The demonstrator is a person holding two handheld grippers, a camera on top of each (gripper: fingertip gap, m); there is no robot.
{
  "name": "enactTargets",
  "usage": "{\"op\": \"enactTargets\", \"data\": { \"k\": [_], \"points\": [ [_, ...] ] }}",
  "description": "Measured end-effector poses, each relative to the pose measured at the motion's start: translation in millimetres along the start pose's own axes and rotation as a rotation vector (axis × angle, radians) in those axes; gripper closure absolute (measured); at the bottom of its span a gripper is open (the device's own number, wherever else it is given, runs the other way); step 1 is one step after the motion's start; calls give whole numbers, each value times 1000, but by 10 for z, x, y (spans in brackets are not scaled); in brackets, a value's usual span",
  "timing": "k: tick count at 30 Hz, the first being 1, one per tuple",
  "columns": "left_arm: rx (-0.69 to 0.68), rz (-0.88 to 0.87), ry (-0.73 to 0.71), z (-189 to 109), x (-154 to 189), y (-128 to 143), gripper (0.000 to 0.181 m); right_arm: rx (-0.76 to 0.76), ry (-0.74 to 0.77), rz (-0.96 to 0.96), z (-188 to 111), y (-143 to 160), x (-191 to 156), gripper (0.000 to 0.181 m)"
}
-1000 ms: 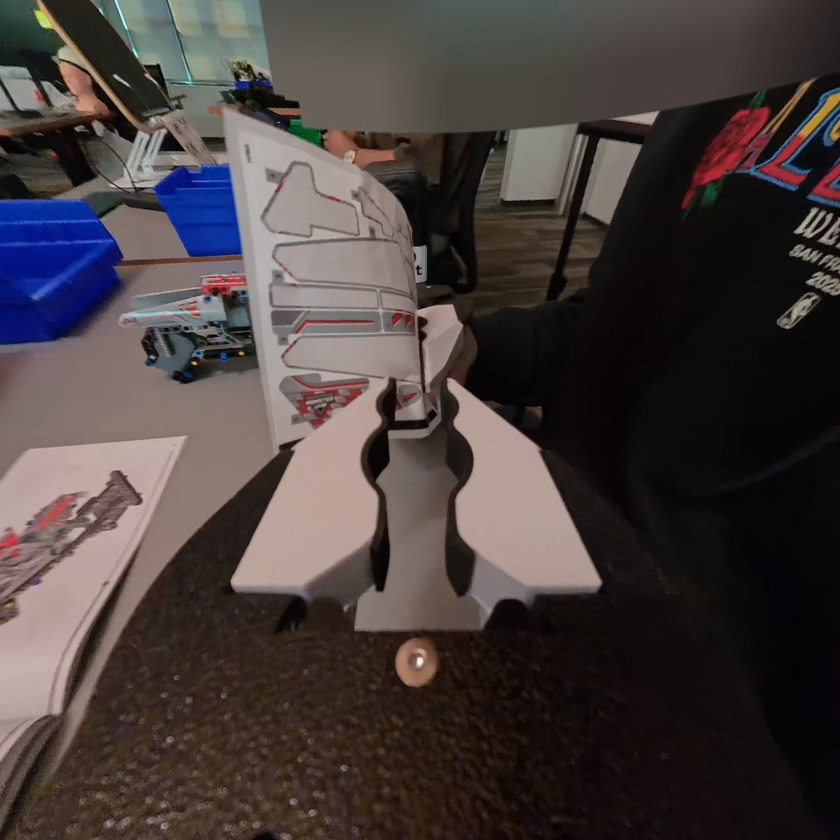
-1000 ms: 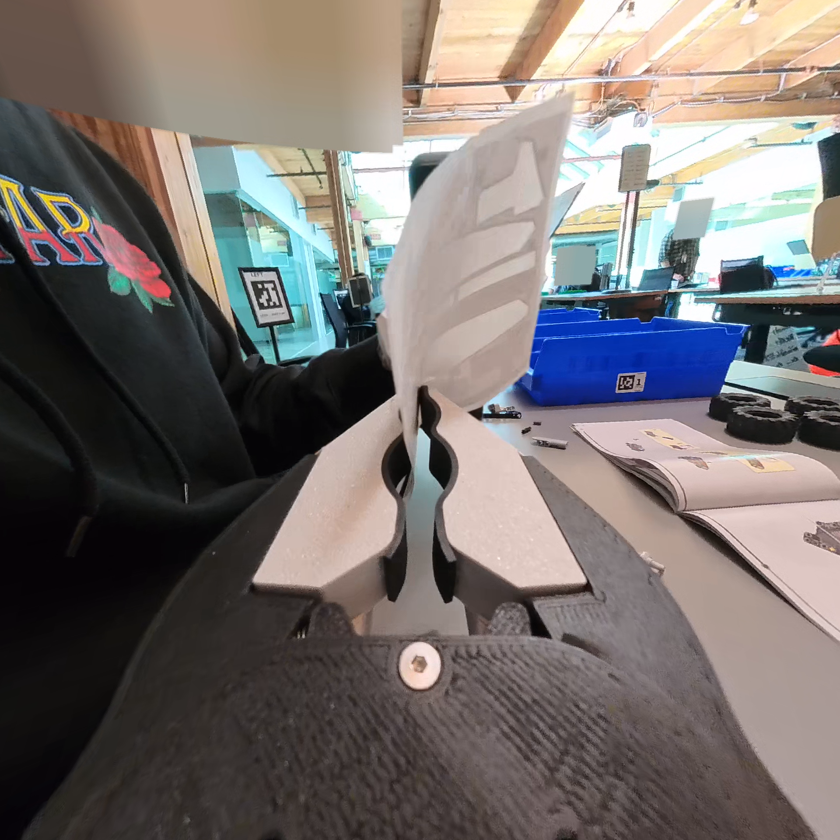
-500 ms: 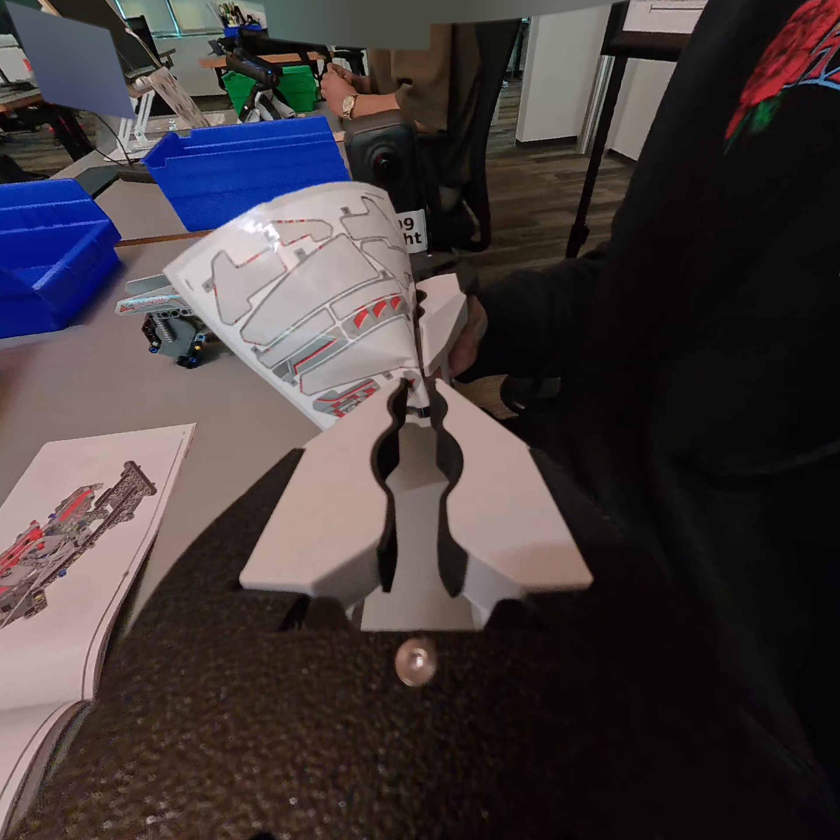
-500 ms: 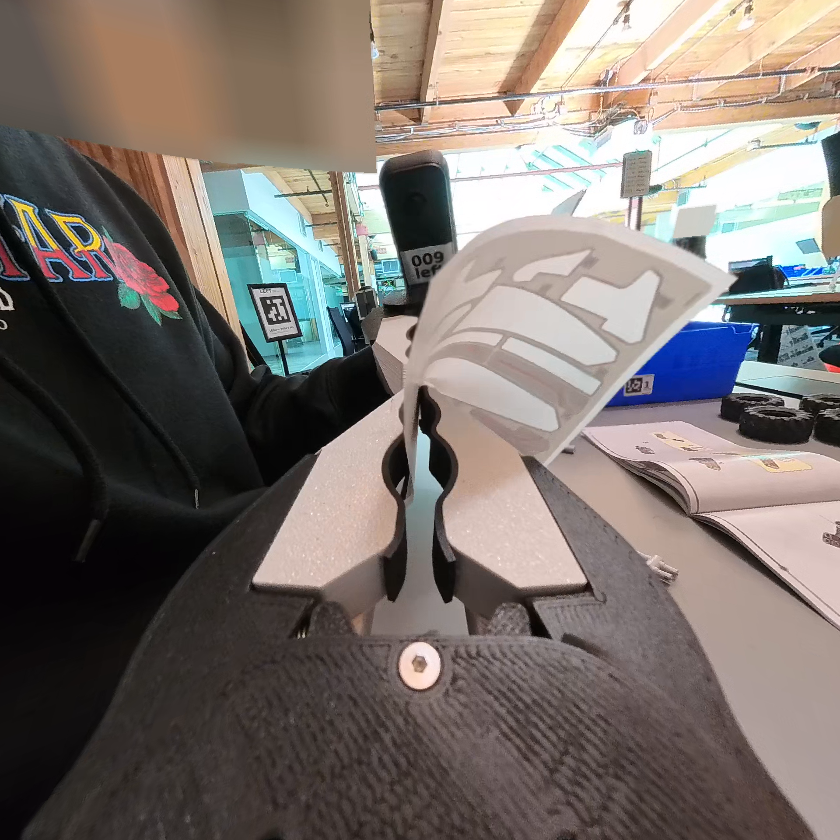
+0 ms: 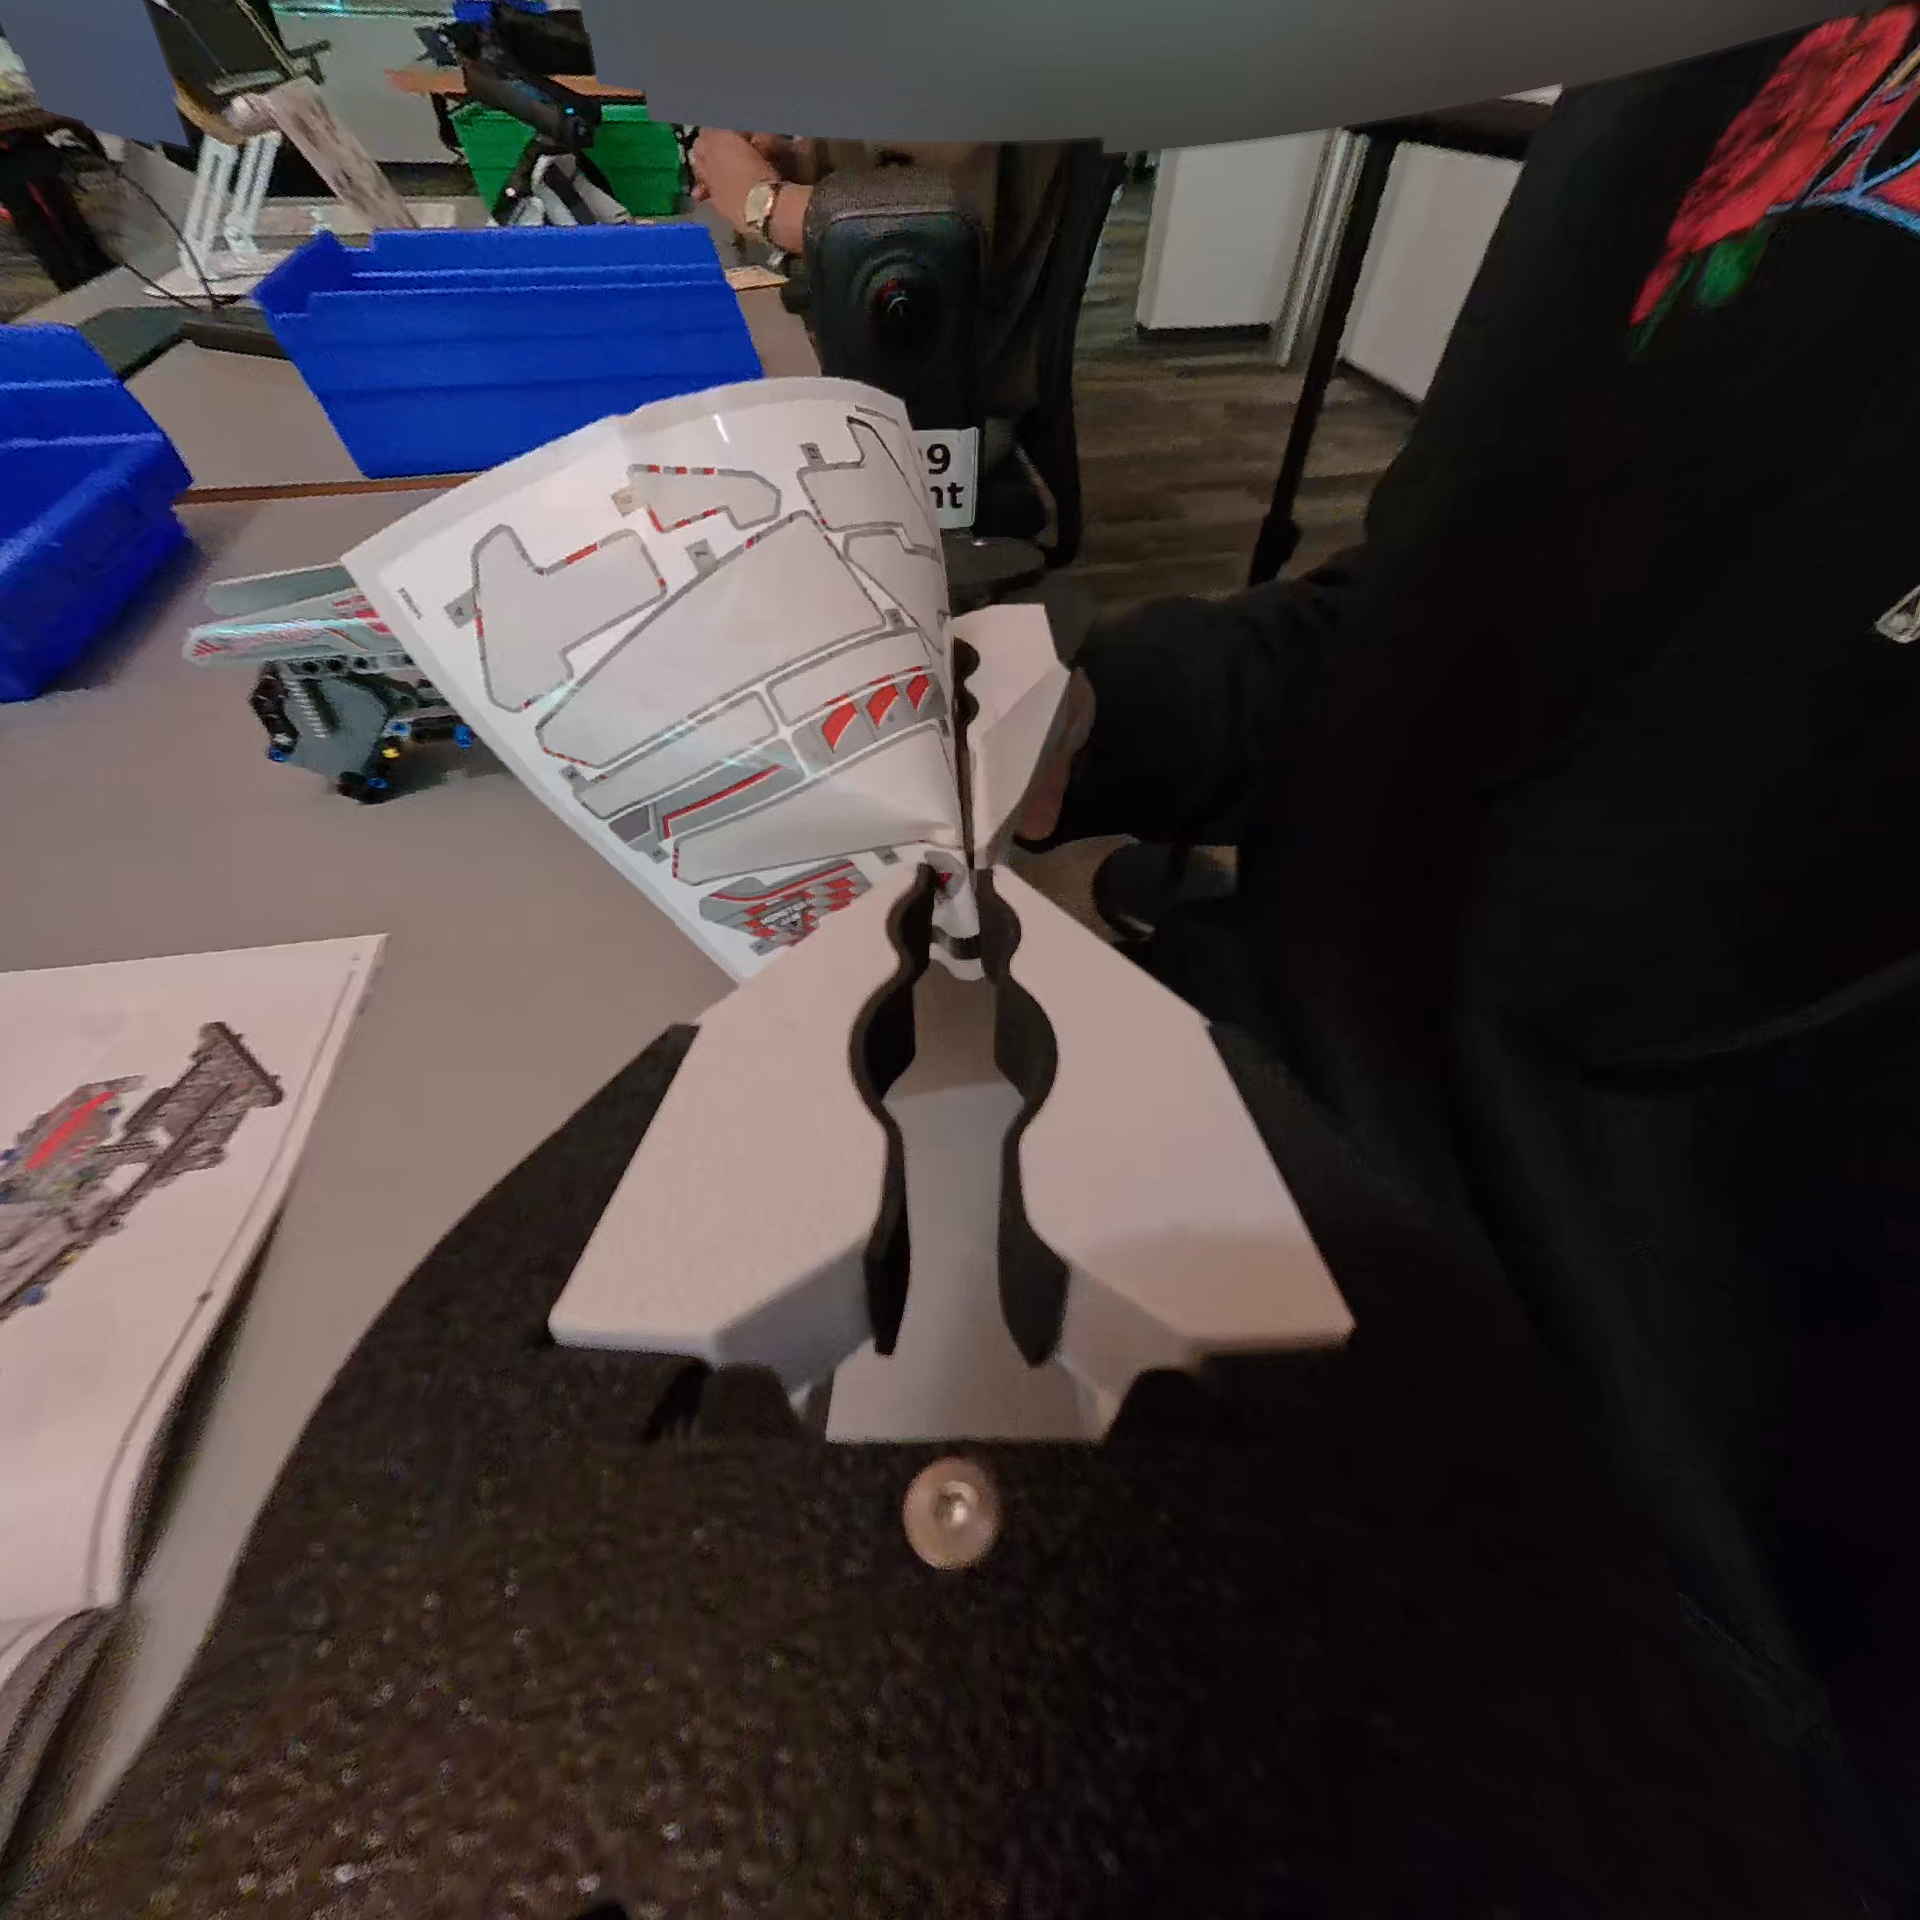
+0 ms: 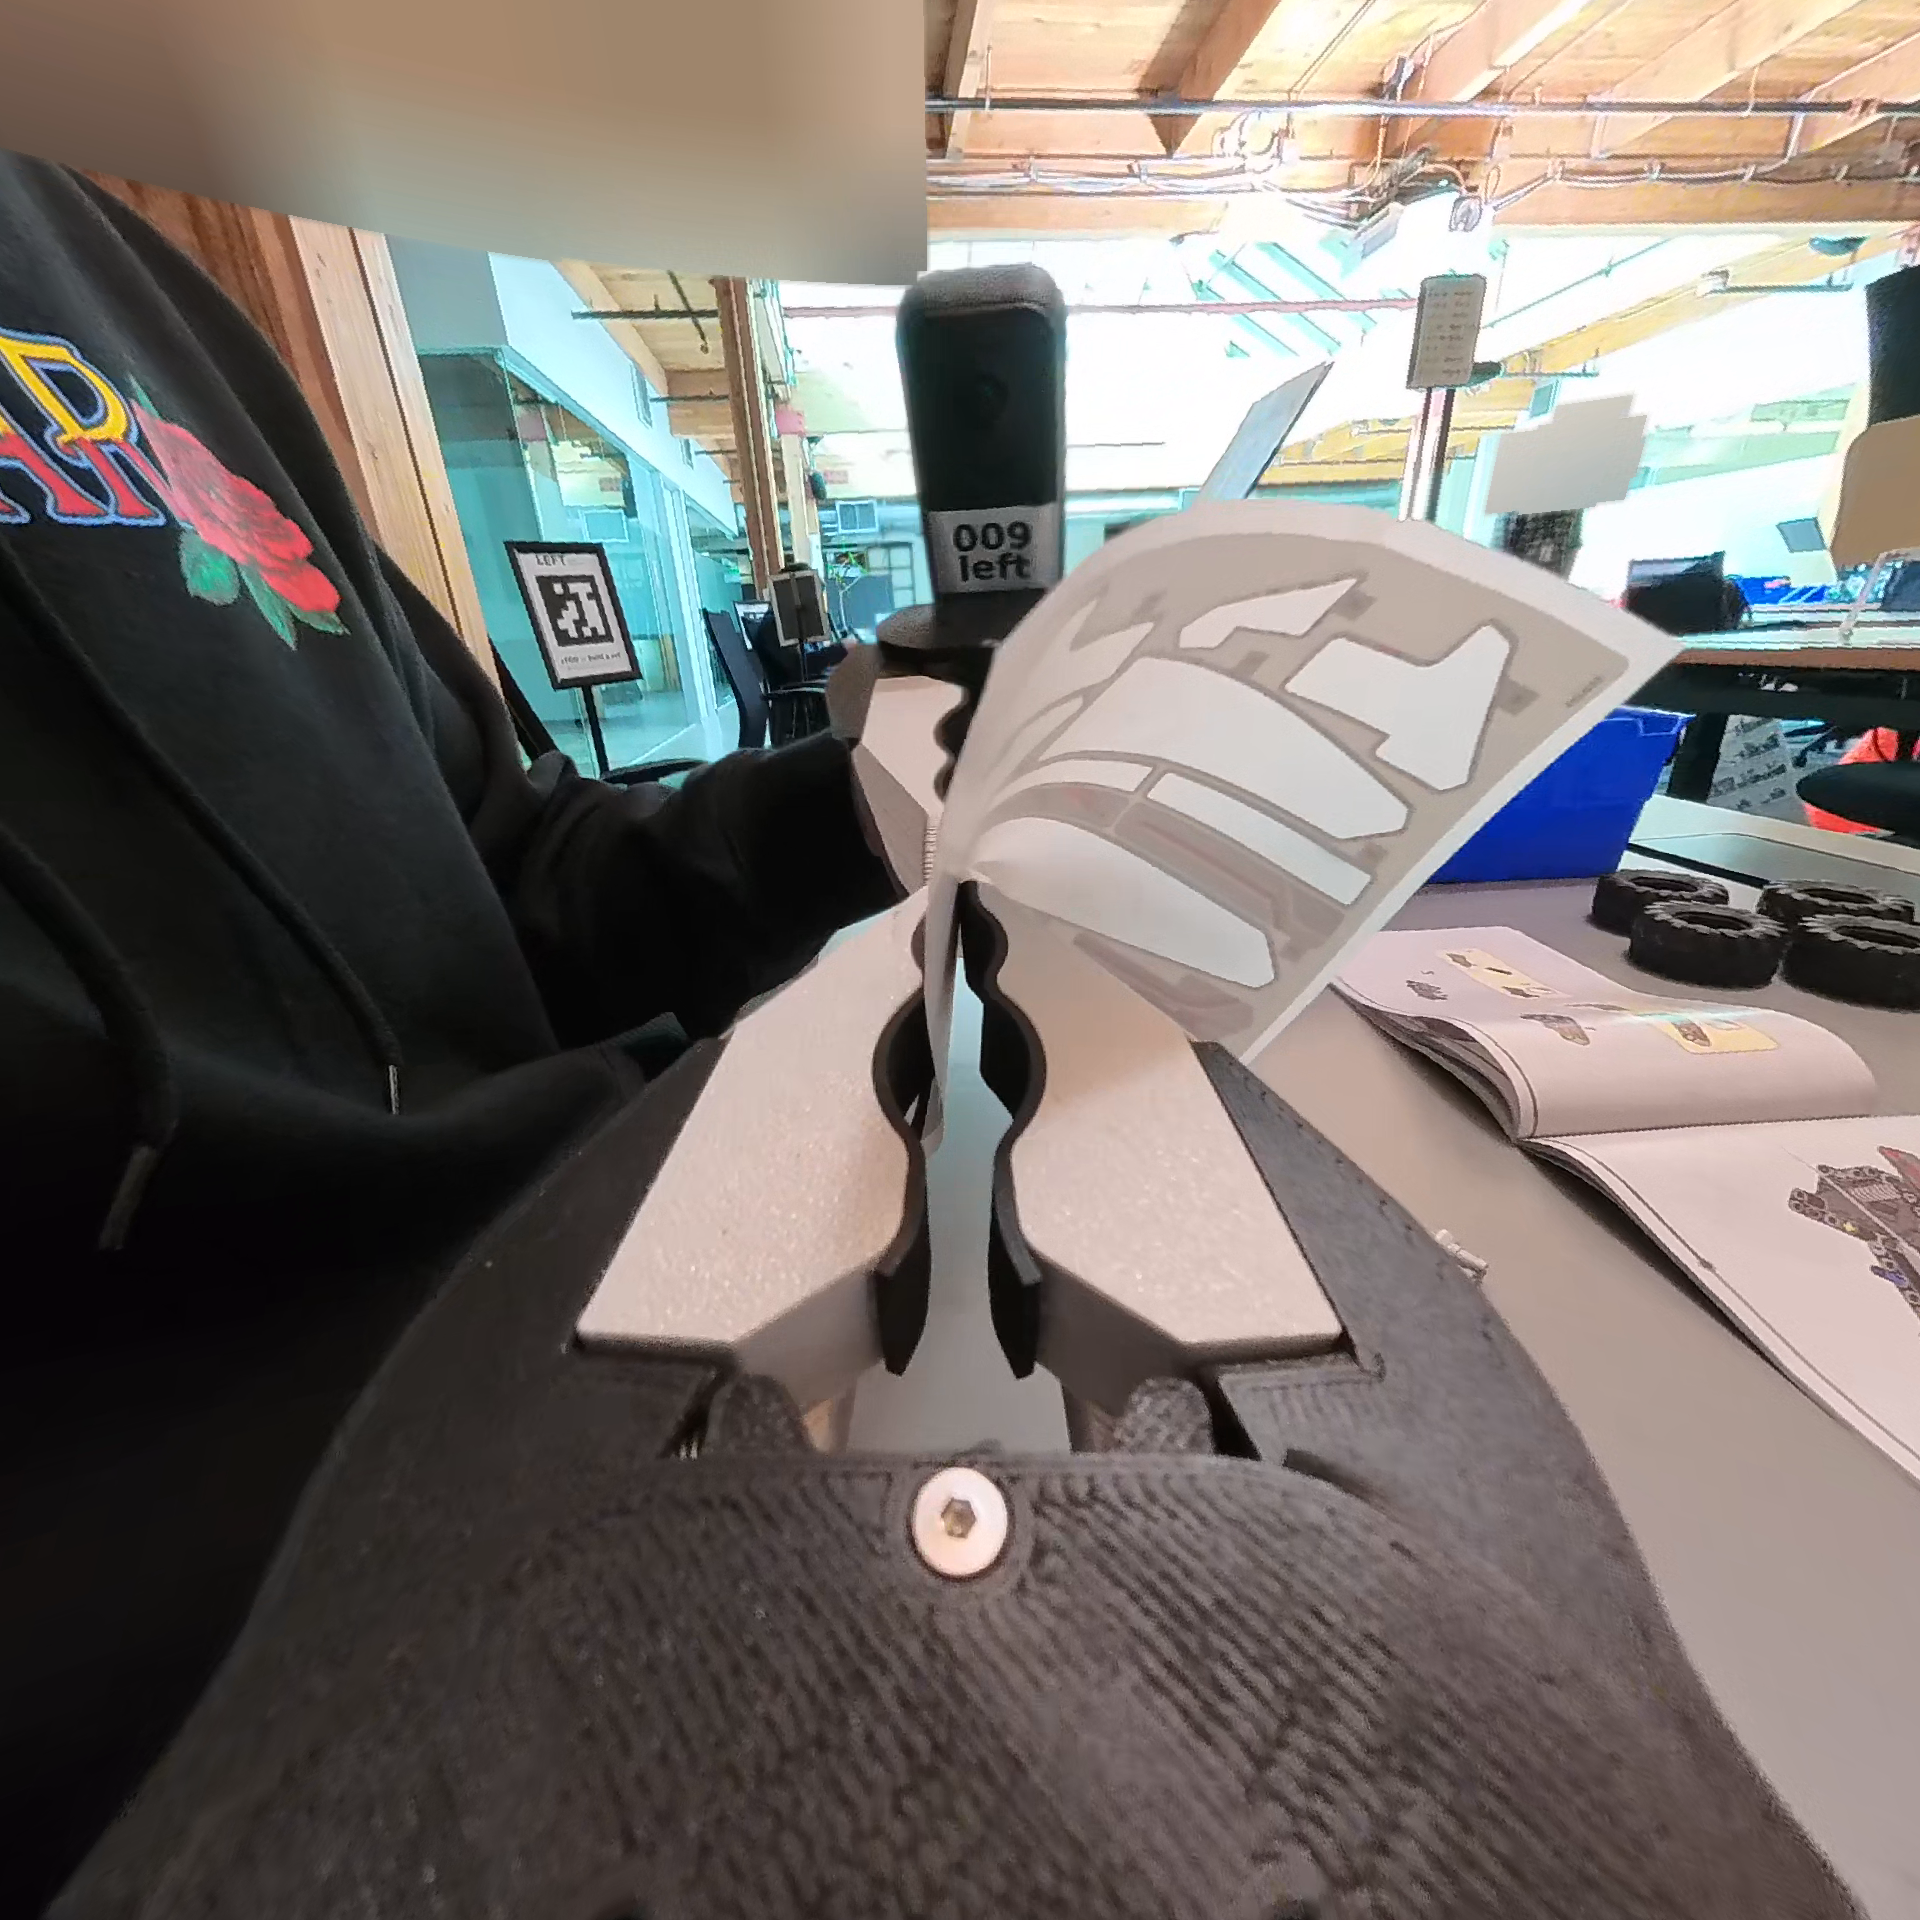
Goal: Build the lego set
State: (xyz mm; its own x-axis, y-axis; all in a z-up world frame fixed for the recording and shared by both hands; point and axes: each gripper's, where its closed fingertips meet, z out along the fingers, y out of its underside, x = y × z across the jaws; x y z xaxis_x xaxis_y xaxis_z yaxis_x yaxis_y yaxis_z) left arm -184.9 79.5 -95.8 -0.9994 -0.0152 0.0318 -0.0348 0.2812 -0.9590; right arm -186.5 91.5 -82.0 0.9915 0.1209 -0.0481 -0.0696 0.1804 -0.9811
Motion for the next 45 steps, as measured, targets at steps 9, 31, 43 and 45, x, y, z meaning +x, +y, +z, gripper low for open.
{"op": "enactTargets", "data": {
  "k": [9,31,43,45],
  "points": [
    [42,-85,106,-5,77,18,176,-32,-33,-39,8,37,-70,181],
    [128,-177,254,-70,158,7,181,-70,-100,-66,16,96,-181,181],
    [174,-160,172,-95,48,-71,181,-31,-66,-39,-15,40,-105,181],
    [201,-165,147,-127,0,-104,181,-10,-50,-23,-36,11,-67,181]
  ]
}}
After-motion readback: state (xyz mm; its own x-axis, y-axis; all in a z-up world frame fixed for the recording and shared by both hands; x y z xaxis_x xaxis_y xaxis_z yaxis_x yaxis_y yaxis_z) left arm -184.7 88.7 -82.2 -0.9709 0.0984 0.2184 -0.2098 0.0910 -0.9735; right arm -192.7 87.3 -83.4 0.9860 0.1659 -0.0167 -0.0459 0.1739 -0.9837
